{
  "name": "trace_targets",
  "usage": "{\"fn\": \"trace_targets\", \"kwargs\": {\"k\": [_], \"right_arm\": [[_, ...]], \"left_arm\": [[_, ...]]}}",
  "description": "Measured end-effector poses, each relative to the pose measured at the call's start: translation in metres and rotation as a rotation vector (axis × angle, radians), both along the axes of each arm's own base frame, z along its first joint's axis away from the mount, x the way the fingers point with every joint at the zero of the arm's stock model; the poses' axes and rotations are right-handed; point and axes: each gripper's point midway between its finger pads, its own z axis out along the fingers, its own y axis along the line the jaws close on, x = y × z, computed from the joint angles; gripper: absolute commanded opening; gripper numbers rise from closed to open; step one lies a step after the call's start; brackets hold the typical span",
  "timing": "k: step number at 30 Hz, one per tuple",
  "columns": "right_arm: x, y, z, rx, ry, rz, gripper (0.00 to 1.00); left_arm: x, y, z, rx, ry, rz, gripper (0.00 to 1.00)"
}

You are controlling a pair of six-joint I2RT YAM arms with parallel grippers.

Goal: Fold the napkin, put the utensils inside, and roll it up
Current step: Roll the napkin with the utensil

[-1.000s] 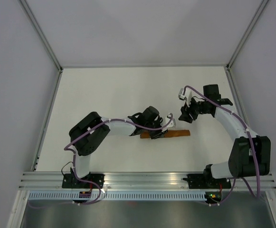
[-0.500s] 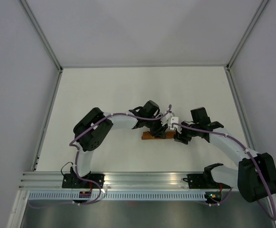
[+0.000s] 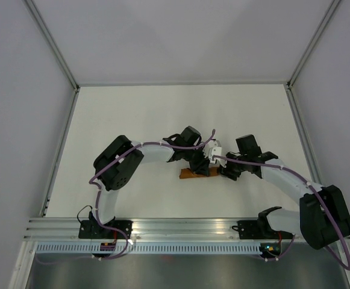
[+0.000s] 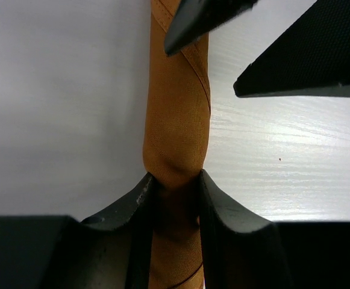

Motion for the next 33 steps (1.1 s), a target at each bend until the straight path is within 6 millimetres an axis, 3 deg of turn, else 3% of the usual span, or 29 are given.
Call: {"fn": "trace_targets", "kwargs": {"k": [5,8,11,14,19,27,33], "right_arm": [[0.007,-0.009,0.016,0.022,0.035,-0.071,0.51],[0.024,-0.024,0.035,0.049,0.039,-0.140,0.47],[0.030,-0.037,0.045,0.055,0.043,-0.185,0.37],[0.015,-0.041,0.038,0.042,0.107,-0.192,0.17],[-0.011,-0.047,0.024,0.017,0.220,-0.204,0.03],[-0.037,-0.053,-0.004,-0.026,0.417,-0.216,0.01],[-0.043,-0.054,-0.021,-0.043,0.507,-0.234,0.00]], "left_arm": [[0.000,0.000,0.000,-0.002,0.029,0.013,0.10],[0.000,0.000,0.000,-0.004,0.037,0.014,0.11],[-0.001,0.000,0.000,-0.004,0.049,0.020,0.11],[-0.001,0.000,0.000,-0.003,0.062,0.030,0.11],[-0.001,-0.001,0.000,-0.001,0.084,0.051,0.11],[0.000,-0.001,0.000,0.008,0.110,0.095,0.13],[0.001,-0.002,0.000,0.010,0.137,0.129,0.15]]}}
